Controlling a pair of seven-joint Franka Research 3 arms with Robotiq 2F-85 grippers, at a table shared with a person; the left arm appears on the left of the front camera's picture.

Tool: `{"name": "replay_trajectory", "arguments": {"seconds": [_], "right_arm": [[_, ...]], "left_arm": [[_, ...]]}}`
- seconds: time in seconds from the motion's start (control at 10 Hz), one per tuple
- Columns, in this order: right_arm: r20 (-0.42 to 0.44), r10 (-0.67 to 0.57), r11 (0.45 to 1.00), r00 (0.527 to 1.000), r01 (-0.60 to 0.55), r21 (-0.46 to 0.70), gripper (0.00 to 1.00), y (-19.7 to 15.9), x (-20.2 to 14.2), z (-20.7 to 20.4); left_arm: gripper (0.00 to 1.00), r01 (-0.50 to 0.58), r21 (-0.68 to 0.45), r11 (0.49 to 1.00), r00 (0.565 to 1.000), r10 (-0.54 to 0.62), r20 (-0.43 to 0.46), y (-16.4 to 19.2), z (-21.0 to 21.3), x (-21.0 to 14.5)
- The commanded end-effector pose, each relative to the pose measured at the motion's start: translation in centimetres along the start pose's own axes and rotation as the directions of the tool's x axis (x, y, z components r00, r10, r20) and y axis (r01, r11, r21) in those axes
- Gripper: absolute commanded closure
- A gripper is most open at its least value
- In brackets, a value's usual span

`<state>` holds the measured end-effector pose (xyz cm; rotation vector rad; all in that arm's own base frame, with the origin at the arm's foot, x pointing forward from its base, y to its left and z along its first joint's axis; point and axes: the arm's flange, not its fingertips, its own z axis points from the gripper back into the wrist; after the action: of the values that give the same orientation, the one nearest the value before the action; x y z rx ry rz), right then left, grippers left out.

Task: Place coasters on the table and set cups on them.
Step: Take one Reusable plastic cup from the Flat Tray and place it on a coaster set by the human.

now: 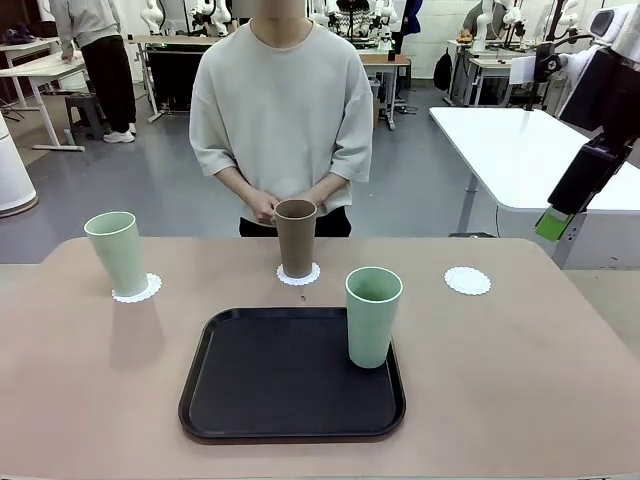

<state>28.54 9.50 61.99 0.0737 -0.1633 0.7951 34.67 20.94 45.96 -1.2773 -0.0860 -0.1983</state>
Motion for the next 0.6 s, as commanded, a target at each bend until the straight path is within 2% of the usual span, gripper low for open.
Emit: {"name": "replay_trajectory", "arguments": {"seconds": [0.0,0.1,0.2,0.3,0.5], "right_arm": [[0.01,-0.004,1.0,1.0,0.003,0.019,0.0,-0.2,-0.3,-0.1],[0.094,0.145,0.989,0.985,-0.147,0.013,0.0,-1.8,-0.2,-1.4],[0.218,0.224,0.97,0.95,-0.238,0.042,0.0,-4.1,0.7,-3.2],[0.305,0.279,0.946,0.91,-0.315,0.073,0.0,-6.3,1.6,-5.0],[0.422,0.372,0.887,0.827,-0.451,0.103,0.0,-10.4,3.1,-8.4]], "left_arm": [[0.0,-0.017,0.002,1.0,1.0,0.017,0.024,-0.4,-0.2,-0.1],[0.0,-0.017,0.002,1.0,1.0,0.017,0.024,-0.4,-0.2,-0.1],[0.0,-0.017,0.002,1.0,1.0,0.017,0.024,-0.4,-0.2,-0.1],[0.0,-0.017,0.002,1.0,1.0,0.017,0.024,-0.4,-0.2,-0.1],[0.0,-0.017,0.002,1.0,1.0,0.017,0.024,-0.4,-0.2,-0.1]]}}
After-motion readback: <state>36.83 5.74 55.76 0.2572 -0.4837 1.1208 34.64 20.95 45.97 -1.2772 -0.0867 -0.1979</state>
